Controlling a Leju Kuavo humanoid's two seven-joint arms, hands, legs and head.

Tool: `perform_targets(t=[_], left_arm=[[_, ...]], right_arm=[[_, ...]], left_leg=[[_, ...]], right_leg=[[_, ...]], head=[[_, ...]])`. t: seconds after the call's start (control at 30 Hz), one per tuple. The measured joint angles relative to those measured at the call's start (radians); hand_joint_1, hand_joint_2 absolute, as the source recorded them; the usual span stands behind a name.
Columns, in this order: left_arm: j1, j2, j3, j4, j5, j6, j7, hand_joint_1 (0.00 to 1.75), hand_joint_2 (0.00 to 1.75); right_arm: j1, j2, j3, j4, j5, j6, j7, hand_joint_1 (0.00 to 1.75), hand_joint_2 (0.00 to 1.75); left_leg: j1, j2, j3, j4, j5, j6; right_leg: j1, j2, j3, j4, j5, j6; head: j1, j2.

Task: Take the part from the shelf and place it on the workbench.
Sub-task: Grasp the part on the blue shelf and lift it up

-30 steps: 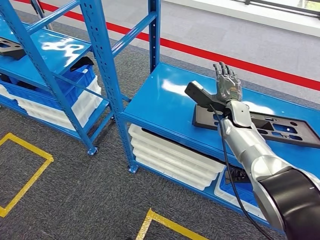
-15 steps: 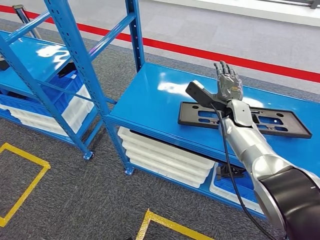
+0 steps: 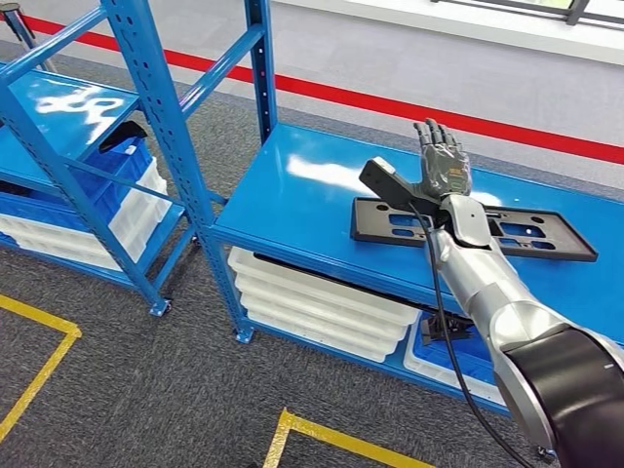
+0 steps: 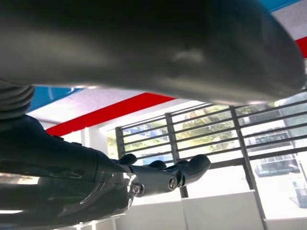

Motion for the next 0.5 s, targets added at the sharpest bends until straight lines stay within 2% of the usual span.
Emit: perform_targets(t=[0.03, 0.07, 0.1, 0.13, 0.2, 0.27, 0.33, 0.37, 0.43, 0.5], left_arm=[[0.001, 0.000, 0.000, 0.000, 0.000, 0.000, 0.000, 0.00, 1.75], [0.001, 0.000, 0.000, 0.000, 0.000, 0.000, 0.000, 0.00, 1.75], [0.001, 0.000, 0.000, 0.000, 0.000, 0.000, 0.000, 0.00, 1.75], [0.001, 0.000, 0.000, 0.000, 0.000, 0.000, 0.000, 0.00, 1.75], [0.000, 0.000, 0.000, 0.000, 0.000, 0.000, 0.000, 0.00, 1.75], [0.001, 0.000, 0.000, 0.000, 0.000, 0.000, 0.000, 0.00, 1.75], [0.001, 0.000, 0.000, 0.000, 0.000, 0.001, 0.000, 0.00, 1.75], [0.001, 0.000, 0.000, 0.000, 0.000, 0.001, 0.000, 0.00, 1.75], [0.001, 0.000, 0.000, 0.000, 0.000, 0.001, 0.000, 0.00, 1.75], [0.002, 0.000, 0.000, 0.000, 0.000, 0.001, 0.000, 0.00, 1.75]], right_arm=[[0.003, 0.000, 0.000, 0.000, 0.000, 0.000, 0.000, 0.00, 0.00], [0.005, 0.000, 0.000, 0.001, 0.000, 0.000, 0.000, 0.00, 0.00], [0.005, 0.000, 0.000, 0.001, 0.000, 0.000, 0.000, 0.00, 0.00], [0.004, 0.000, 0.000, 0.000, 0.000, 0.000, 0.000, 0.00, 0.00], [0.002, 0.000, 0.000, 0.000, 0.000, 0.000, 0.000, 0.00, 0.00], [0.003, 0.001, 0.000, 0.000, -0.001, 0.000, 0.000, 0.00, 0.00], [0.003, 0.001, 0.000, 0.000, -0.001, 0.000, 0.000, 0.00, 0.00], [0.002, 0.002, 0.000, 0.000, -0.002, 0.000, -0.001, 0.00, 0.00], [0.001, 0.004, 0.000, -0.001, -0.002, 0.000, -0.001, 0.00, 0.00], [0.004, 0.006, 0.000, -0.001, -0.003, 0.000, -0.001, 0.00, 0.00]], left_leg=[[-0.001, 0.005, 0.000, 0.000, 0.000, 0.000], [-0.002, 0.010, 0.000, 0.001, -0.001, 0.000], [-0.002, 0.015, 0.001, 0.002, -0.001, 0.000], [-0.003, 0.019, 0.001, 0.004, -0.003, -0.002], [-0.009, 0.024, -0.001, 0.011, -0.007, -0.008], [-0.013, 0.030, -0.003, 0.013, -0.008, -0.013], [-0.011, 0.034, -0.002, 0.015, -0.013, -0.019], [-0.009, 0.030, -0.006, 0.027, -0.025, -0.024], [-0.004, 0.017, -0.037, 0.105, -0.077, -0.038], [0.002, 0.012, -0.093, 0.232, -0.132, -0.047]], right_leg=[[0.000, -0.001, -0.014, 0.031, -0.004, 0.001], [0.000, -0.002, -0.010, 0.024, 0.011, 0.002], [0.000, -0.006, 0.012, -0.020, 0.041, 0.002], [0.000, -0.016, 0.044, -0.088, 0.076, 0.002], [0.005, -0.041, 0.095, -0.199, 0.116, -0.004], [0.010, -0.048, 0.106, -0.226, 0.117, -0.012], [0.007, -0.039, 0.105, -0.228, 0.120, -0.023], [0.005, -0.036, 0.105, -0.229, 0.121, -0.028], [0.001, -0.030, 0.105, -0.230, 0.123, -0.036], [0.000, -0.022, 0.105, -0.230, 0.123, -0.039]], head=[[0.000, 0.000], [0.000, 0.000], [0.000, 0.000], [0.000, 0.000], [0.000, 0.000], [-0.001, 0.000], [-0.002, 0.000], [-0.002, 0.000], [-0.002, 0.000], [-0.002, 0.000]])
